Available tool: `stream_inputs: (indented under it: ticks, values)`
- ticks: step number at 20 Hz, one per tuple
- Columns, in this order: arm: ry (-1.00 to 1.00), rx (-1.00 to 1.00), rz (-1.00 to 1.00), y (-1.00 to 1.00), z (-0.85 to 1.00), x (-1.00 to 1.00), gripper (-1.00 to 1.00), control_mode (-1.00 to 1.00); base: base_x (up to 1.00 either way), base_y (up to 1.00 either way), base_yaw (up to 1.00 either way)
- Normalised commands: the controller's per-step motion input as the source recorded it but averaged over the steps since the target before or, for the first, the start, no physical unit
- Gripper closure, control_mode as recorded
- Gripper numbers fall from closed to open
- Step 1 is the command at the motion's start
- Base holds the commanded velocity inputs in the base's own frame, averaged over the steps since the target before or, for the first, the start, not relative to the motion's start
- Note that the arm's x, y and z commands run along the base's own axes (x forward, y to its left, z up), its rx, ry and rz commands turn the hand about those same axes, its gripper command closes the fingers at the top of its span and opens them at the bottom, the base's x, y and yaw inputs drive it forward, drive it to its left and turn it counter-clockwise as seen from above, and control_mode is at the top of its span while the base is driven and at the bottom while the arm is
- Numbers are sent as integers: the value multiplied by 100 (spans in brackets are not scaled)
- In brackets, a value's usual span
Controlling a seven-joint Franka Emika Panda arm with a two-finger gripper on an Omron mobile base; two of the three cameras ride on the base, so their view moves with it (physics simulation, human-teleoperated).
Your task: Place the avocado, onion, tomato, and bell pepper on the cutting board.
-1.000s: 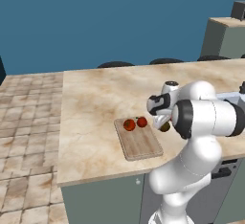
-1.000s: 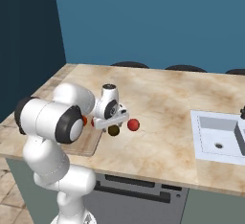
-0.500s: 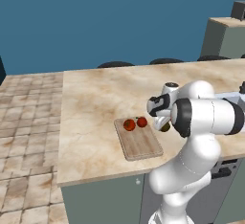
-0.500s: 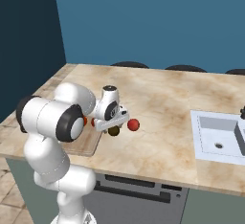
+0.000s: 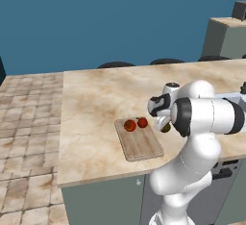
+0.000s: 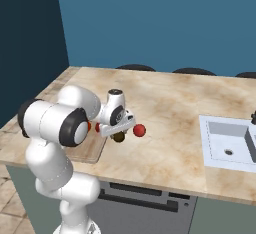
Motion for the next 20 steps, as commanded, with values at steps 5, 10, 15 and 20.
stream_inputs:
  ticks: [5,10,15,20]
  values:
    - [-1,-1,0,2,44,-7,100,-100,0,0,0]
    - [0,-2,0,2,54,-20,100,-100,0,0,0]
    - [2,0,0,14,32,-36,100,-100,0,0,0]
    - [4,0,0,22,18,-41,100,-100,0,0,0]
